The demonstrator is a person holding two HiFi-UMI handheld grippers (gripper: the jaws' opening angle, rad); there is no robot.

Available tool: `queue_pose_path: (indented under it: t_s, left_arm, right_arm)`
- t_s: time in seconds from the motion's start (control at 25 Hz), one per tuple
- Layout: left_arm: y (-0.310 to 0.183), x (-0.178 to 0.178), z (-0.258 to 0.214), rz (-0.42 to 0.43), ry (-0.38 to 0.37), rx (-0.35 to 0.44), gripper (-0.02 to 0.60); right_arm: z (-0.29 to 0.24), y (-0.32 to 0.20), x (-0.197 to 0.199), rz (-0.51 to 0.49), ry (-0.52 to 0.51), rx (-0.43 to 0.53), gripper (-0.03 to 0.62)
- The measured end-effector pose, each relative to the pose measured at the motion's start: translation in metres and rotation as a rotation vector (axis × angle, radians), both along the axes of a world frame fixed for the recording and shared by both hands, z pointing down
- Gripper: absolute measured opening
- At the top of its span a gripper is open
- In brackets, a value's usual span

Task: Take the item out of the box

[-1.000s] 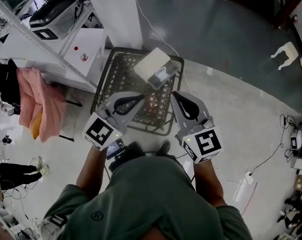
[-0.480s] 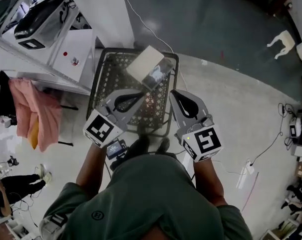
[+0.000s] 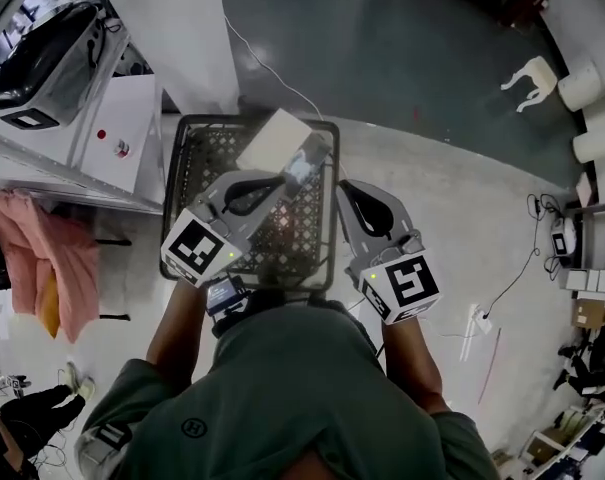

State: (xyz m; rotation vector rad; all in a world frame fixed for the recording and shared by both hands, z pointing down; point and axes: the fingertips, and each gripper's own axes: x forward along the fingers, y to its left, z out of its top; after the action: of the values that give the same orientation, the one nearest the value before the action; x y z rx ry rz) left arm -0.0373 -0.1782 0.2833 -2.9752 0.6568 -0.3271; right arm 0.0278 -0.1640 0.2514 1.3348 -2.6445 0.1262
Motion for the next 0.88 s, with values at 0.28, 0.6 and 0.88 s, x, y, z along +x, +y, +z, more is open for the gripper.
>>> queue_pose_path:
  t_s: [0.28, 0.6, 0.88]
  left_arm:
    - [-0.032, 0.000, 0.026, 0.037, 0.009, -0.058, 0.011]
    - [-0.063, 0.011, 0.075, -0.004, -0.044, -0.135, 0.029]
    - [-0.091, 0.014, 0.113, -0.083, -0.091, -0.198, 0.035]
  right_arm:
    - [0.014, -0.021, -0.004, 0.038, 0.025, -0.044, 0.005]
    - [0.047, -0.053, 0.011, 0.003, 0.003, -0.102, 0.005]
    - [0.076, -0.082, 0.019, -0.063, -0.018, -0.150, 0.005]
